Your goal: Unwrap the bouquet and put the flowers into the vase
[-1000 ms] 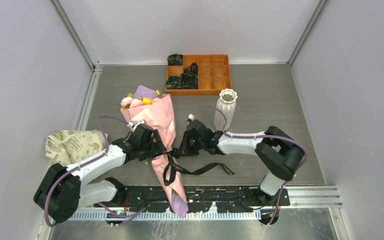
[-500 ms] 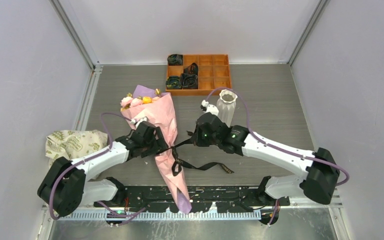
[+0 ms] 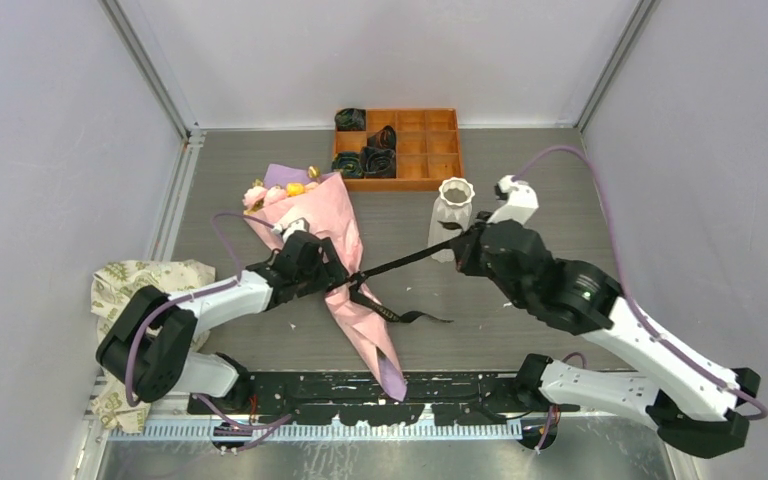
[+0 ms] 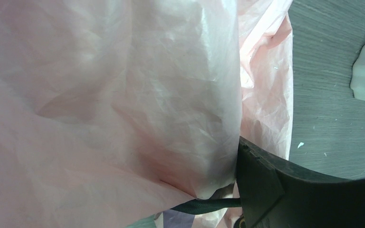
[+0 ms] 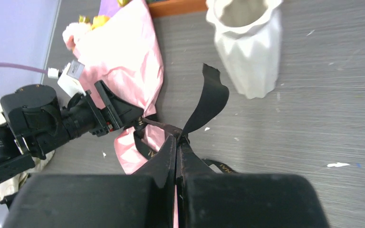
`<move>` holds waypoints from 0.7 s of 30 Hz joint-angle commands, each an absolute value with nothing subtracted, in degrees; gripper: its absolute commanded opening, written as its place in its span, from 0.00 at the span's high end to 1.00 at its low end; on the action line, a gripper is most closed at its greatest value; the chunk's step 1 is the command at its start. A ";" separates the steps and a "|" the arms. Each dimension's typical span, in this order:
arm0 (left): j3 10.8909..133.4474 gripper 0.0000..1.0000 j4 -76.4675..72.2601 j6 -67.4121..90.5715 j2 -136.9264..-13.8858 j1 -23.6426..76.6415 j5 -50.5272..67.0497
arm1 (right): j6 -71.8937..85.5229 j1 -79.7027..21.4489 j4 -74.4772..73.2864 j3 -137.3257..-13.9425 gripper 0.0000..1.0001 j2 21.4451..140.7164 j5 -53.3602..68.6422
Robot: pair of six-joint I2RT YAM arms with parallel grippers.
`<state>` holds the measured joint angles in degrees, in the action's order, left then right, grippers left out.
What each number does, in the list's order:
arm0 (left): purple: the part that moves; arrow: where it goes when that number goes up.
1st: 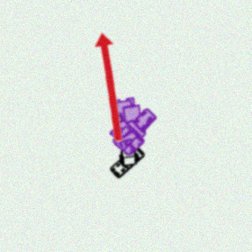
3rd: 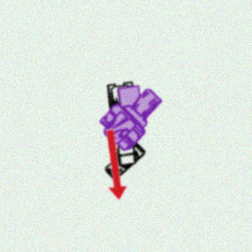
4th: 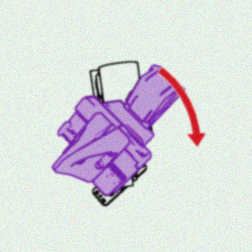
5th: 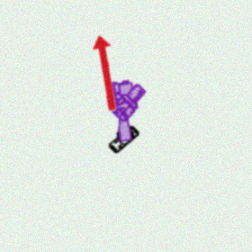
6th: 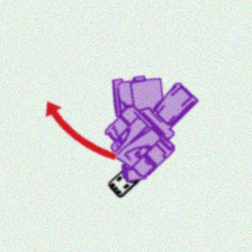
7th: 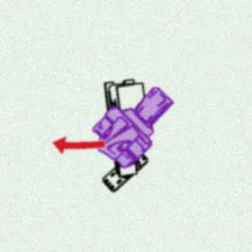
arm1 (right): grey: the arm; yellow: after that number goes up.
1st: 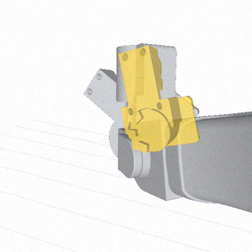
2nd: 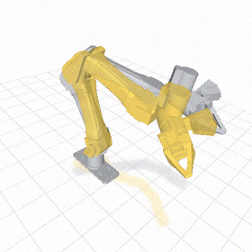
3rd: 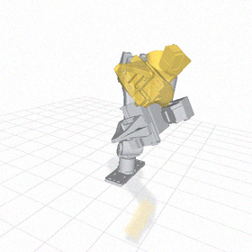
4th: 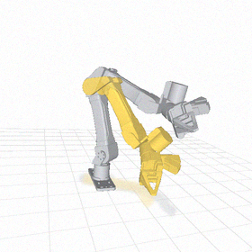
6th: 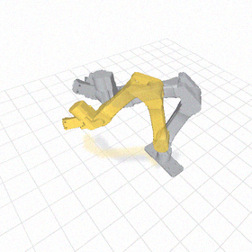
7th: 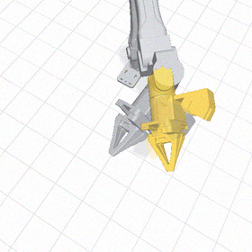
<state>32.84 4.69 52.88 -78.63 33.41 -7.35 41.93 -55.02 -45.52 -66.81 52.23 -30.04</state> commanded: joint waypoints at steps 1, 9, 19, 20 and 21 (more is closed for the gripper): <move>30.31 0.20 10.07 51.21 -85.95 33.43 -7.15 | 41.16 -55.00 -53.08 -70.41 0.99 47.37 -39.29; 32.35 0.21 8.16 50.63 -91.44 33.43 -6.19 | 42.97 -54.98 -60.63 -73.43 0.99 40.57 -46.88; 32.61 0.23 9.55 50.40 -89.50 33.44 -6.18 | 44.56 -54.97 -64.25 -74.21 0.96 39.01 -49.73; 32.66 0.23 10.53 50.18 -87.64 33.43 -6.30 | 44.71 -55.01 -64.37 -73.93 0.92 39.21 -49.97; 32.80 0.22 11.76 49.92 -85.66 33.48 -6.39 | 44.80 -55.02 -64.45 -73.79 0.86 39.43 -50.22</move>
